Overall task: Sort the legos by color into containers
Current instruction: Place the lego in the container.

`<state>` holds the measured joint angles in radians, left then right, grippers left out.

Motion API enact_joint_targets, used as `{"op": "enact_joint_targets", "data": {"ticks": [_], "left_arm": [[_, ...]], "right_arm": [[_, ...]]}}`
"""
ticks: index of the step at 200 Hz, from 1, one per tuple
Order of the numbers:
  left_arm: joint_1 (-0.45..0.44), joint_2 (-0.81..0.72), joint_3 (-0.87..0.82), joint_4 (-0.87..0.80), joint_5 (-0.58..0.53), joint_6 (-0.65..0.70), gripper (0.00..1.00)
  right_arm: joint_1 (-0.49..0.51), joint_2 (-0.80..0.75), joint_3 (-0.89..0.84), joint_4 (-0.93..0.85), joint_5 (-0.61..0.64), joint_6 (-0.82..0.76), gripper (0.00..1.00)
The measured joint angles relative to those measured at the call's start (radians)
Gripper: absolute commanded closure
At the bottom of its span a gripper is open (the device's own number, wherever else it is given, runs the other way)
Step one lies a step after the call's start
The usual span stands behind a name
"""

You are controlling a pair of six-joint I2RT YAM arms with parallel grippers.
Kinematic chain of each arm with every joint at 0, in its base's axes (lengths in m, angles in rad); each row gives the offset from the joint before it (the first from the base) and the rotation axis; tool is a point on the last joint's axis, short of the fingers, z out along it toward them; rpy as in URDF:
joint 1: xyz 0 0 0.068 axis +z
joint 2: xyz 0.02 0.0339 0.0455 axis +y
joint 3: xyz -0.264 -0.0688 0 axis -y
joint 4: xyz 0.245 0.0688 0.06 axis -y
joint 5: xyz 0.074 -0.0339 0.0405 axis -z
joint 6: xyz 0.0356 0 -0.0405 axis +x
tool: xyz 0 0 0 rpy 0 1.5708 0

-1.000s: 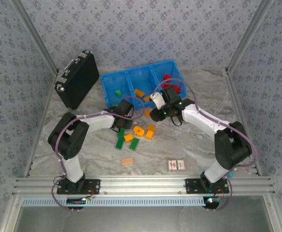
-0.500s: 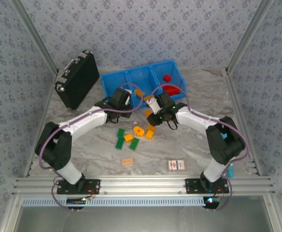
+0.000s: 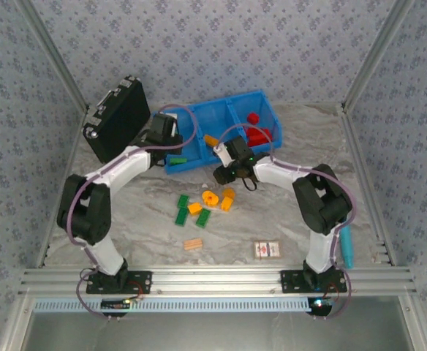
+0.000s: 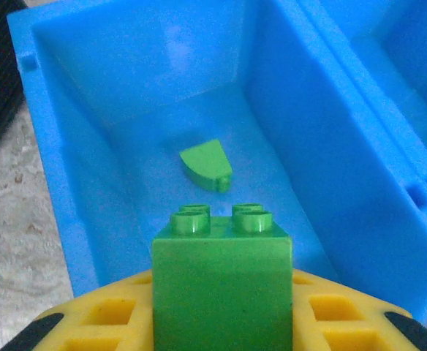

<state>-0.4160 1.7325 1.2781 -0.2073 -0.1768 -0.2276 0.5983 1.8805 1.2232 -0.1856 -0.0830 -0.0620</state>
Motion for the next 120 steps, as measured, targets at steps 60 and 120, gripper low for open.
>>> {"op": "enact_joint_targets", "data": {"ticks": [60,120], "left_arm": [[0.032,0.093,0.048,0.029,0.013,0.006,0.58],[0.035,0.121,0.074,0.043,0.032,0.010,0.49]], "right_arm": [[-0.008,0.078,0.049,-0.004,0.051,0.057,0.46],[-0.008,0.128,0.108,-0.026,0.054,0.070,0.45]]}}
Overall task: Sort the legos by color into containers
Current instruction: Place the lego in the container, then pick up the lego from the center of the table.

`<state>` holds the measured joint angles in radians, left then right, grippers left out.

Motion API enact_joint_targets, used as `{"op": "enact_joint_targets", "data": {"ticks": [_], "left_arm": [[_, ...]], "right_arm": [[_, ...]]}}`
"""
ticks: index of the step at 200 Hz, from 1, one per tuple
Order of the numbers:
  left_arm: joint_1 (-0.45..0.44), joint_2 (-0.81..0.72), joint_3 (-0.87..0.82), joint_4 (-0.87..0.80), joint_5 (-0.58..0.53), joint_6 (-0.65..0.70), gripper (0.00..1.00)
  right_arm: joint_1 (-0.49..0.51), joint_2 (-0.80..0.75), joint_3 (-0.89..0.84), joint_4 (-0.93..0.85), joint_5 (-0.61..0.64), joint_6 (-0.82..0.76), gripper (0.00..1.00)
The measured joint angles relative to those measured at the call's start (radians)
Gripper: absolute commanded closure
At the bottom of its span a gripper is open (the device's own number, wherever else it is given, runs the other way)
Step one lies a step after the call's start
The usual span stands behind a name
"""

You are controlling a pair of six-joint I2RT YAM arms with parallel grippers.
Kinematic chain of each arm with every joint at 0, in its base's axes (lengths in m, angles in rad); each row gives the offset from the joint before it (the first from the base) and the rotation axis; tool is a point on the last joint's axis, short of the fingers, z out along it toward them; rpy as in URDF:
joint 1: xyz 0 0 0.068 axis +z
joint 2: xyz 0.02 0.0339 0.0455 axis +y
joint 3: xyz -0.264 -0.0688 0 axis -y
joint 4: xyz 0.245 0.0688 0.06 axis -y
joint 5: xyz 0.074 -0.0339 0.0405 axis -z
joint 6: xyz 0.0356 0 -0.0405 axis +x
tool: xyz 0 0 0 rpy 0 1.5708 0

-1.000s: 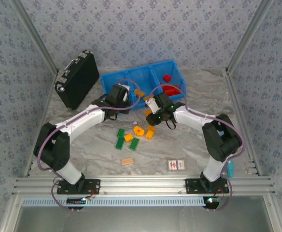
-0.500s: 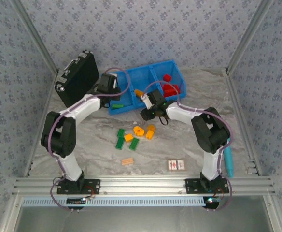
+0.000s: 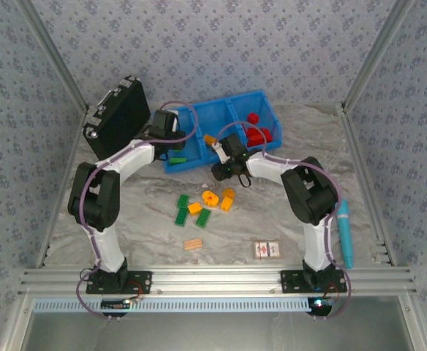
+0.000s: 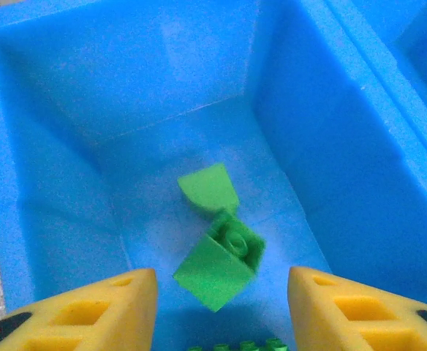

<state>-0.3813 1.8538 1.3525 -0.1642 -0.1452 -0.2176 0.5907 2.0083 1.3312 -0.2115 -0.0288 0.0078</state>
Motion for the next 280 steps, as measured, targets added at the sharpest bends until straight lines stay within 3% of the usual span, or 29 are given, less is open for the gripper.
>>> {"op": "enact_joint_targets", "data": {"ticks": [74,146,207,242,280], "left_arm": [[0.002,-0.028,0.008,-0.039,0.003,0.008,0.46],[0.002,-0.347,-0.059,-0.131,-0.005,0.048,0.43],[0.002,-0.588,-0.275,-0.315,0.003,0.059,0.41],[-0.013,-0.695,-0.395,-0.380,0.034,0.031,0.41],[-0.045,-0.703,-0.489,-0.388,0.056,-0.001,0.40]], "right_arm": [[0.003,0.017,0.013,-0.040,0.047,-0.013,0.49],[0.003,0.035,0.020,-0.042,0.061,-0.022,0.65],[0.003,0.039,0.027,-0.038,0.061,-0.023,0.80],[0.003,0.038,0.027,-0.040,0.060,-0.023,0.82],[0.004,-0.002,0.027,-0.095,0.046,-0.024,0.83]]}}
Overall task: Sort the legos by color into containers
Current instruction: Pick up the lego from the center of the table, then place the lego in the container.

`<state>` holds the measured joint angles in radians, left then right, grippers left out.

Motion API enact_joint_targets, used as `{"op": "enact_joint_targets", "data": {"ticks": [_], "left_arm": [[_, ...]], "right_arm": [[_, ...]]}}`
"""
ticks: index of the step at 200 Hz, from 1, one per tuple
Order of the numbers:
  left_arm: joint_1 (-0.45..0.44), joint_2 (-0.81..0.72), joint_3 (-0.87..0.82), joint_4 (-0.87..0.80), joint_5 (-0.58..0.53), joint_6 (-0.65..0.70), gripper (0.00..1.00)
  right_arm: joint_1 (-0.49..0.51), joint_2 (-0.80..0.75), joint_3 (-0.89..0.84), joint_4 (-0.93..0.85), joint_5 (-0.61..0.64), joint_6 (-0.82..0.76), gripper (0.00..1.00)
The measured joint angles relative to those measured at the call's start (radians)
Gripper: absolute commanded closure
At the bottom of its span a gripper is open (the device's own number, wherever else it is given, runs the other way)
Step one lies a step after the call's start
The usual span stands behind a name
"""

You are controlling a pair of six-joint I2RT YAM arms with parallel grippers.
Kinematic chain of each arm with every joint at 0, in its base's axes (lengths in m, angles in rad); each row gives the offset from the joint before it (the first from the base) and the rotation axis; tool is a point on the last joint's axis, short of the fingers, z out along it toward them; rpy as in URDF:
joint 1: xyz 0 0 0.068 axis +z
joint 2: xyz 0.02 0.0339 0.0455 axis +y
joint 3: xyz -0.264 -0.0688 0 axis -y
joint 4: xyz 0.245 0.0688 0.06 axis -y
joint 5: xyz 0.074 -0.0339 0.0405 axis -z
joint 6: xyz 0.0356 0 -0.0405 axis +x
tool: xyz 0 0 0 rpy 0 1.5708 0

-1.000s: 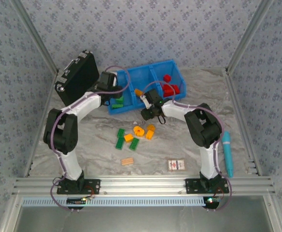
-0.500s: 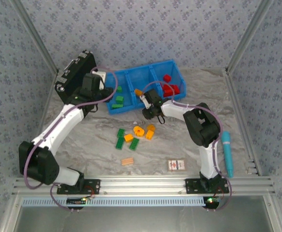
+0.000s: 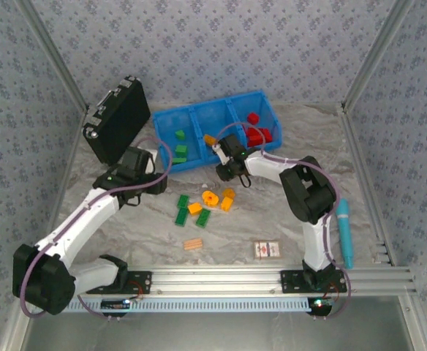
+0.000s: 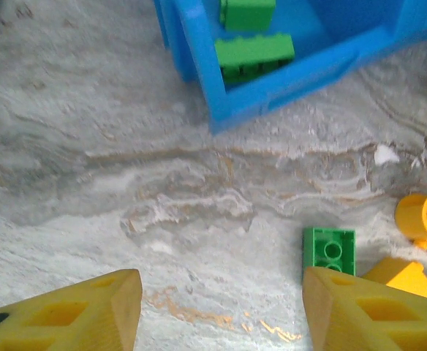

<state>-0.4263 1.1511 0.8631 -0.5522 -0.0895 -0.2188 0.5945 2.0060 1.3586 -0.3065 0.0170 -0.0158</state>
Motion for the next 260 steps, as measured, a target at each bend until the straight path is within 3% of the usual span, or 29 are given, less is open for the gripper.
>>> {"op": "enact_joint_targets", "data": {"ticks": [77,178,260], "left_arm": [[-0.033,0.076,-0.120,0.100,0.048,-0.053,0.39],[-0.125,0.224,-0.119,0.198,0.074,-0.135,0.37],[-0.159,0.362,-0.038,0.238,0.074,-0.158,0.36]], "right_arm": [[-0.005,-0.085,0.209,-0.105,-0.024,-0.056,0.82],[-0.094,0.190,0.573,-0.230,-0.043,-0.082,0.76],[-0.098,0.253,0.626,-0.293,-0.091,-0.082,0.68]]}}
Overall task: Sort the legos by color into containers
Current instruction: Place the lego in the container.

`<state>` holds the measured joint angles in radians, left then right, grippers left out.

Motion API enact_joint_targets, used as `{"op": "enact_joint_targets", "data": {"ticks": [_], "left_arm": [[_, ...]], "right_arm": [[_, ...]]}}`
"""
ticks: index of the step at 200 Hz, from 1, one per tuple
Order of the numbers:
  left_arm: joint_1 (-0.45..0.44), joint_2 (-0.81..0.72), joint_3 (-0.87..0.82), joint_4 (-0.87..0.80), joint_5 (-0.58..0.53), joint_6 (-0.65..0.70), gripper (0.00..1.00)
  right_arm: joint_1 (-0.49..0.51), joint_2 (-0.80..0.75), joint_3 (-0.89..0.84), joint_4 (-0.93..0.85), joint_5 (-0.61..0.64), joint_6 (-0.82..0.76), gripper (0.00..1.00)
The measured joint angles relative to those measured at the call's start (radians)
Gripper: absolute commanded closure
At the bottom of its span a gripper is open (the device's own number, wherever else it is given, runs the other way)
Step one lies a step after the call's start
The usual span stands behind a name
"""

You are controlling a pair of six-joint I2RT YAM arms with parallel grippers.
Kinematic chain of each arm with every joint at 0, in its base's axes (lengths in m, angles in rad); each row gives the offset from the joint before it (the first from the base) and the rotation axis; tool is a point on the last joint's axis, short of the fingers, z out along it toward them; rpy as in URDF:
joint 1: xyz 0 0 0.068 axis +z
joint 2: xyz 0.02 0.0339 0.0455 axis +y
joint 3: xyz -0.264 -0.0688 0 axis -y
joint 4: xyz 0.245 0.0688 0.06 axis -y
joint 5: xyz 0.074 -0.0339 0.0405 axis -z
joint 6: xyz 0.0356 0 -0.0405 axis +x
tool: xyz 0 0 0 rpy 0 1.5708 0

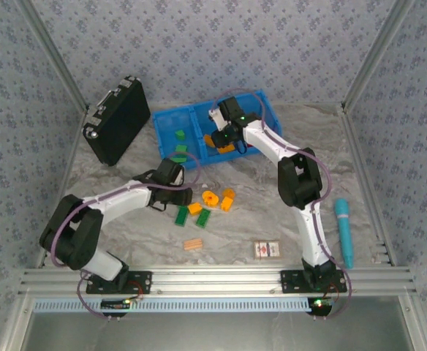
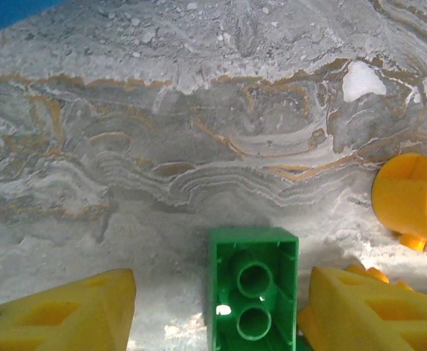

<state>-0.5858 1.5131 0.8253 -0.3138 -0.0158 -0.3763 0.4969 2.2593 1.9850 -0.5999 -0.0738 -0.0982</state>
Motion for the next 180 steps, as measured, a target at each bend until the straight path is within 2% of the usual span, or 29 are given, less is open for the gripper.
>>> {"op": "enact_joint_targets", "data": {"ticks": [45,63,71,149,180], "left_arm": [[-0.006,0.063,0.029,0.004,0.001,0.000,0.36],[-0.013,0.073,0.032,0.004,0.001,-0.001,0.36],[-0.018,0.078,0.032,0.004,0.001,-0.001,0.36],[-0.024,0.117,0.043,0.013,0.001,-0.011,0.38],[-0.026,0.134,0.044,0.027,-0.008,-0.018,0.44]], "right_arm": [[-0.005,0.000,-0.011,-0.003,-0.016,-0.004,0.62],[-0.008,0.000,-0.026,-0.003,-0.025,-0.012,0.48],[-0.010,0.000,-0.030,-0.003,-0.032,-0.014,0.46],[-0.013,0.000,-0.048,0.002,-0.072,-0.026,0.45],[-0.013,-0.009,-0.085,0.027,-0.073,-0.031,0.44]]}}
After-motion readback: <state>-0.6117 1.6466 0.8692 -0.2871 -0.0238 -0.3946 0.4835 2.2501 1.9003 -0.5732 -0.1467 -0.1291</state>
